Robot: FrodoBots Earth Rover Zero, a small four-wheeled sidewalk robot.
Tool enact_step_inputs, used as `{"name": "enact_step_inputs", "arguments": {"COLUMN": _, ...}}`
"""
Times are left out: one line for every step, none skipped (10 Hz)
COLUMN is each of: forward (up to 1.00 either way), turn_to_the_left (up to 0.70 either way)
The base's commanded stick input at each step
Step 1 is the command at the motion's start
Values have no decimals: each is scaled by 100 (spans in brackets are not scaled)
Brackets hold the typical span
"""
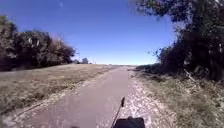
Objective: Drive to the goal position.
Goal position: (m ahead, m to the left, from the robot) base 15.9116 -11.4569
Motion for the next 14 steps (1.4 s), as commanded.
{"name": "enact_step_inputs", "arguments": {"forward": 100, "turn_to_the_left": -40}}
{"name": "enact_step_inputs", "arguments": {"forward": 100, "turn_to_the_left": -40}}
{"name": "enact_step_inputs", "arguments": {"forward": 100, "turn_to_the_left": 1}}
{"name": "enact_step_inputs", "arguments": {"forward": 100, "turn_to_the_left": 0}}
{"name": "enact_step_inputs", "arguments": {"forward": 100, "turn_to_the_left": 0}}
{"name": "enact_step_inputs", "arguments": {"forward": 100, "turn_to_the_left": 0}}
{"name": "enact_step_inputs", "arguments": {"forward": 100, "turn_to_the_left": 0}}
{"name": "enact_step_inputs", "arguments": {"forward": 100, "turn_to_the_left": 0}}
{"name": "enact_step_inputs", "arguments": {"forward": 100, "turn_to_the_left": 0}}
{"name": "enact_step_inputs", "arguments": {"forward": 100, "turn_to_the_left": 0}}
{"name": "enact_step_inputs", "arguments": {"forward": 100, "turn_to_the_left": 0}}
{"name": "enact_step_inputs", "arguments": {"forward": 100, "turn_to_the_left": 0}}
{"name": "enact_step_inputs", "arguments": {"forward": 100, "turn_to_the_left": 0}}
{"name": "enact_step_inputs", "arguments": {"forward": 100, "turn_to_the_left": 0}}
